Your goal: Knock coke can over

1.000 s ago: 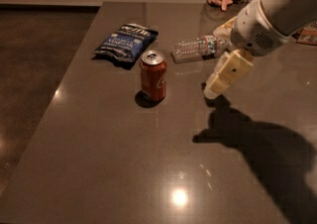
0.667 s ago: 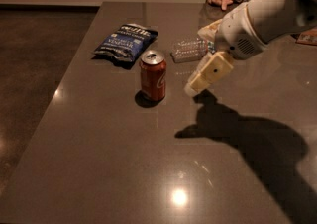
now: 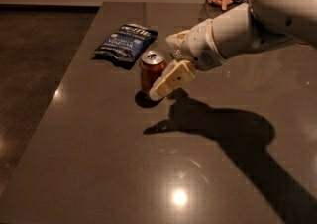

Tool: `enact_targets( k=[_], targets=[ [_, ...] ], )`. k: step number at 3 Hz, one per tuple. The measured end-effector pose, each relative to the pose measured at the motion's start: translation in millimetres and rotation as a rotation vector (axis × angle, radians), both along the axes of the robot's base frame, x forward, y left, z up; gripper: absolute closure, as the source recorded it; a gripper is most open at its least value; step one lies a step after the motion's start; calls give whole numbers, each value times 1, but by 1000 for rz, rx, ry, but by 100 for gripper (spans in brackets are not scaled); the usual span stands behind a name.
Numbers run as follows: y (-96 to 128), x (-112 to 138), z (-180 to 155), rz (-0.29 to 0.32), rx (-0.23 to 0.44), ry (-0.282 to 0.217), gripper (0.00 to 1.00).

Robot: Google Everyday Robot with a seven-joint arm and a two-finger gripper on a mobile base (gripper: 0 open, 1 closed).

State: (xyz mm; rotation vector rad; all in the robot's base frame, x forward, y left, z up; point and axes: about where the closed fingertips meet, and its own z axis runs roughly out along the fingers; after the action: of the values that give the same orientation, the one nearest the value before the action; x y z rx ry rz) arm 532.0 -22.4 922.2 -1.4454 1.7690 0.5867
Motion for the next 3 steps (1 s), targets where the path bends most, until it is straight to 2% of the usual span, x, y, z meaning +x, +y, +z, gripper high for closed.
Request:
enact_targets(
  k=[2,3],
  targets=[
    [19,10,-13,-5,68,-9,0],
    [22,13,-14,-9,93,-11,20]
  ],
)
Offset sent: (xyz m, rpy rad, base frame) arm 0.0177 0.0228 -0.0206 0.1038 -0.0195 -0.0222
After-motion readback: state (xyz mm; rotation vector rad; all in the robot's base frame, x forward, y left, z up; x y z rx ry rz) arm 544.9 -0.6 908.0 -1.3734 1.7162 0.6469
